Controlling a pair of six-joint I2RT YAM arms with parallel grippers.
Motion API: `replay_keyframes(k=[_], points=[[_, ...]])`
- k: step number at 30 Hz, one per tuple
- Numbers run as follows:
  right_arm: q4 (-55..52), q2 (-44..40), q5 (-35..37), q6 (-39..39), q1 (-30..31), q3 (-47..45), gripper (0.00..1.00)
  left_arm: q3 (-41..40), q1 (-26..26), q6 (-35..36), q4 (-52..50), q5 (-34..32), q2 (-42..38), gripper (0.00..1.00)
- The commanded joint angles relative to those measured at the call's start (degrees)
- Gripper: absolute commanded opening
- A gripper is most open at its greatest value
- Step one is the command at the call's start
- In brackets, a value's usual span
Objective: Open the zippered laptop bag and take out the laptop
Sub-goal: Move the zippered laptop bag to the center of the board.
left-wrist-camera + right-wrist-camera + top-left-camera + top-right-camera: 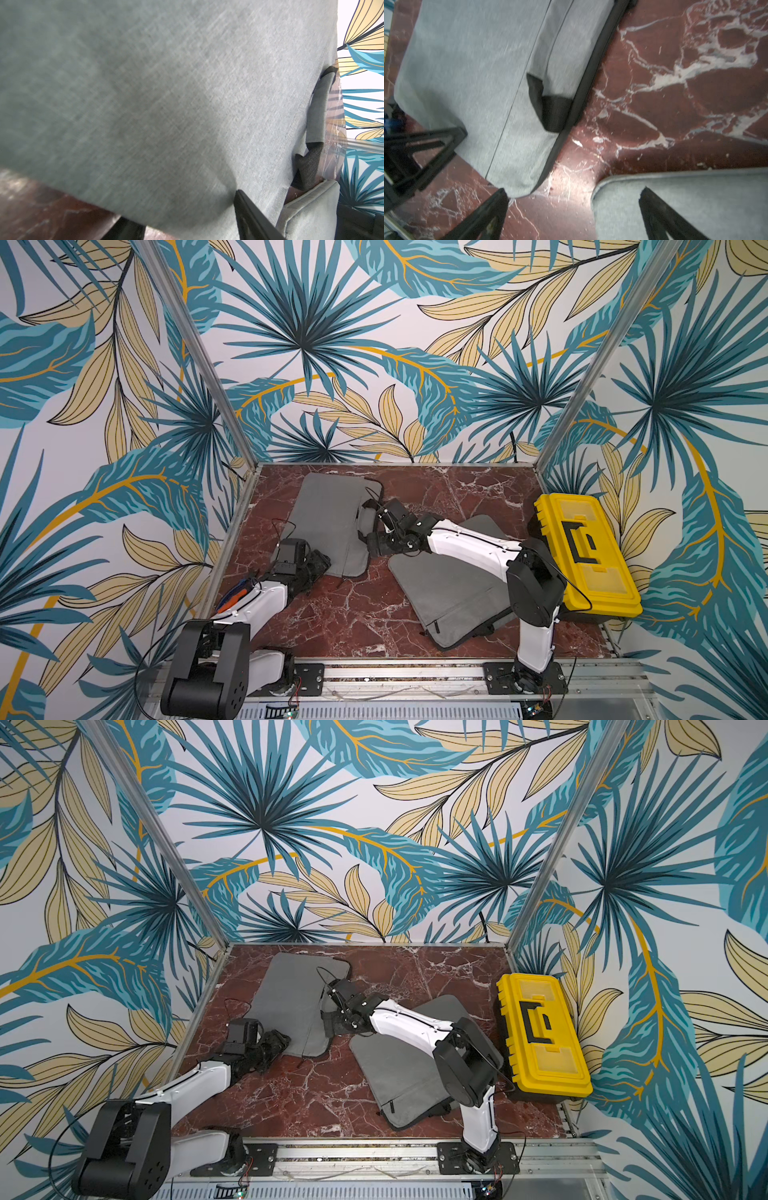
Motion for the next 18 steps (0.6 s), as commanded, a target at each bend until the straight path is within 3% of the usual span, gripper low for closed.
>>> replay_keyframes(k=[1,10,14,18], points=[[1.3,-2.8,5.8,-0.6,2.6,-3.5,1.0,-2.3,0.2,-0.4,1.8,1.0,-1.5,0.67],[1.1,0.1,4.7,-3.1,6.7,-3.2,0.99,-3.4,0.2,0.0,1.8,0.9,-1.5,0.64],[0.9,3.0,1.4,-4.7,7.1,-0.6,0.91,-3.0,0.2,0.4,1.9,0.6,-1.5,0.61],[-0.3,5.5,-0.3,-5.7,7.3,1.8,0.75,-2.3,0.2,1.0,1.9,0.9,-1.1,0.59]])
